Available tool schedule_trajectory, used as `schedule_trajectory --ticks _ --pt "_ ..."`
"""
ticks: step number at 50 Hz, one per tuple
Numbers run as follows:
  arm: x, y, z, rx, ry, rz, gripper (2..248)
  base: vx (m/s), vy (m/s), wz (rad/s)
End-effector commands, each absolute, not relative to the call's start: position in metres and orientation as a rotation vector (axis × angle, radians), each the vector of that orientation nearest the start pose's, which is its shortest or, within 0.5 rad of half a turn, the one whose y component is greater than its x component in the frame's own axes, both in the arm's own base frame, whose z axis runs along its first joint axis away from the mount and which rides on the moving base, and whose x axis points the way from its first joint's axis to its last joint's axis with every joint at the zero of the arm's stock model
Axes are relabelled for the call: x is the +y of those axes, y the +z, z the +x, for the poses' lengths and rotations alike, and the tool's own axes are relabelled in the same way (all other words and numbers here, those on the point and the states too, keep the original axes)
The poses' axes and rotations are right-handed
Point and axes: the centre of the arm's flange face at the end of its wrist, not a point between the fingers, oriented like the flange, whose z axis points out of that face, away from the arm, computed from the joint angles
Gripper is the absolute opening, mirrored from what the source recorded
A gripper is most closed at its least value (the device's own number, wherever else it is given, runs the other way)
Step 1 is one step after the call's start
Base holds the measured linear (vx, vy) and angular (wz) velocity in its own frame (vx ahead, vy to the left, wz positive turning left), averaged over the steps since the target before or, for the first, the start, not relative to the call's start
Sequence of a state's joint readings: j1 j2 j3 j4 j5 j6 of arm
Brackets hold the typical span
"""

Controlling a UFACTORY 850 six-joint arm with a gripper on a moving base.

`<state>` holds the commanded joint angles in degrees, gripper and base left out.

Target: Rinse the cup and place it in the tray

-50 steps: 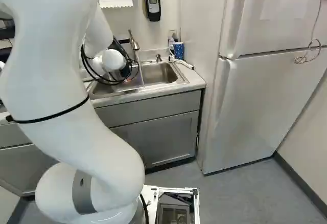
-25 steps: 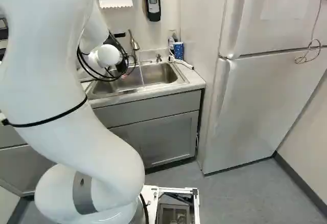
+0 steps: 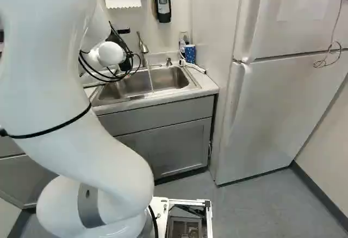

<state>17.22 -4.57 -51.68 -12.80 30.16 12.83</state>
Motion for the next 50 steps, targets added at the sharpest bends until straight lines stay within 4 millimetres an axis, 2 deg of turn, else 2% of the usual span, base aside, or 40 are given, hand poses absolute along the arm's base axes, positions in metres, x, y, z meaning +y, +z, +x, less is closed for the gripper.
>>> schedule_trajectory --ticks 10,25,50 --pt "0.173 0.562 0.506 -0.283 -1.694 -2.186 125 0.000 0.000 0.000" --pt "0.190 0.562 0.508 -0.137 -1.594 -2.135 125 0.000 0.000 0.000" --pt "0.198 0.562 0.509 0.124 -1.433 -2.053 125 0.000 0.000 0.000"
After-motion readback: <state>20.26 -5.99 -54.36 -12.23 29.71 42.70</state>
